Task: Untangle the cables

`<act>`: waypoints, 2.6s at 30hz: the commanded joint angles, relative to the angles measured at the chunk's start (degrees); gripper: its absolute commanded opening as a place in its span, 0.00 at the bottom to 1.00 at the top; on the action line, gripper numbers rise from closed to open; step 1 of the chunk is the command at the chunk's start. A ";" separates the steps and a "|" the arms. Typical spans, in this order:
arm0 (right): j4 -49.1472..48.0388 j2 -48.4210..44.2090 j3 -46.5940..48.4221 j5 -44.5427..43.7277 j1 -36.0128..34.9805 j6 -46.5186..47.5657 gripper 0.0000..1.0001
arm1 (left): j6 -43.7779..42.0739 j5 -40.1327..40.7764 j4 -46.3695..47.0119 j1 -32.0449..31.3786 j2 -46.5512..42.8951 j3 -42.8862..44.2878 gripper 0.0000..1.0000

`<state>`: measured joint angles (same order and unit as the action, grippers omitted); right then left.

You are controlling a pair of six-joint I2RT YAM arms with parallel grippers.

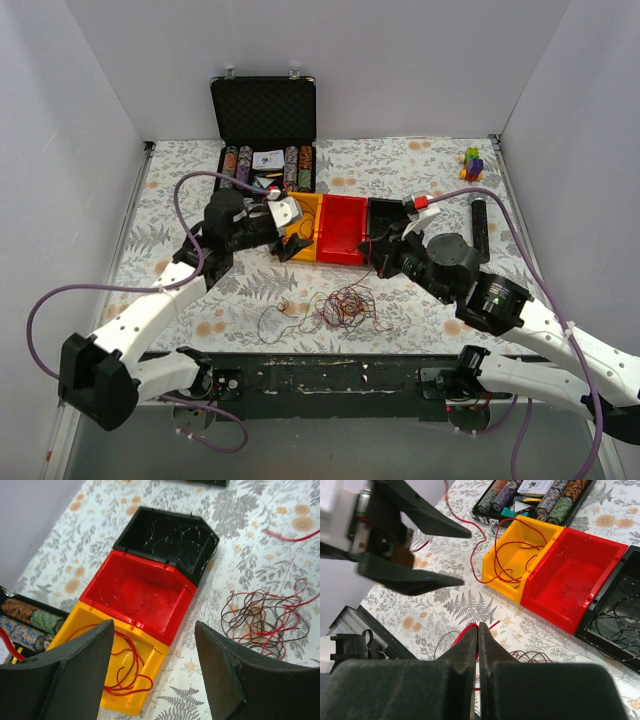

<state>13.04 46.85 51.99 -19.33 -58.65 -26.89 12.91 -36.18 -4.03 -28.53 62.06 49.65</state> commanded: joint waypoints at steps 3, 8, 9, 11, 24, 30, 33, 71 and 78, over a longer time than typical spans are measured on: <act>-2.41 -2.46 1.36 -0.18 0.21 -0.26 0.01 | -4.02 -1.42 -2.81 1.37 15.42 9.83 0.49; -0.56 -3.25 1.98 -1.23 0.47 -0.18 0.01 | -1.74 -15.64 -26.13 7.08 36.50 35.29 0.45; -0.21 -3.34 2.15 -1.41 0.64 -0.09 0.01 | -1.83 -18.02 -31.16 7.70 39.60 40.30 0.46; 0.32 -4.04 2.15 -1.85 0.64 -0.09 0.01 | -4.98 -22.77 -40.23 7.79 43.66 45.09 0.53; 2.52 -4.57 2.77 -3.25 0.82 -0.17 0.01 | -10.45 -28.94 -53.00 7.18 38.13 38.50 0.98; 2.96 -5.98 1.28 -3.26 0.82 -1.49 0.01 | 7.81 -17.12 -20.75 8.58 27.35 27.73 0.98; 3.13 -6.33 0.49 -3.61 0.82 -1.93 0.01 | 13.88 1.40 -3.83 8.76 24.77 23.83 0.98; 3.22 -7.30 -1.27 -4.84 0.73 -1.14 0.01 | 31.74 16.41 -5.64 13.86 37.87 25.42 0.53; 3.22 -7.30 -1.89 -4.57 0.91 -2.11 0.01 | 30.16 14.48 -3.44 13.86 39.01 27.34 0.29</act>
<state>17.17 39.94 50.68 -23.24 -58.08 -28.49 44.64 -19.42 -9.91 -14.48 103.37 75.07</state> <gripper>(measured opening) 0.029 0.313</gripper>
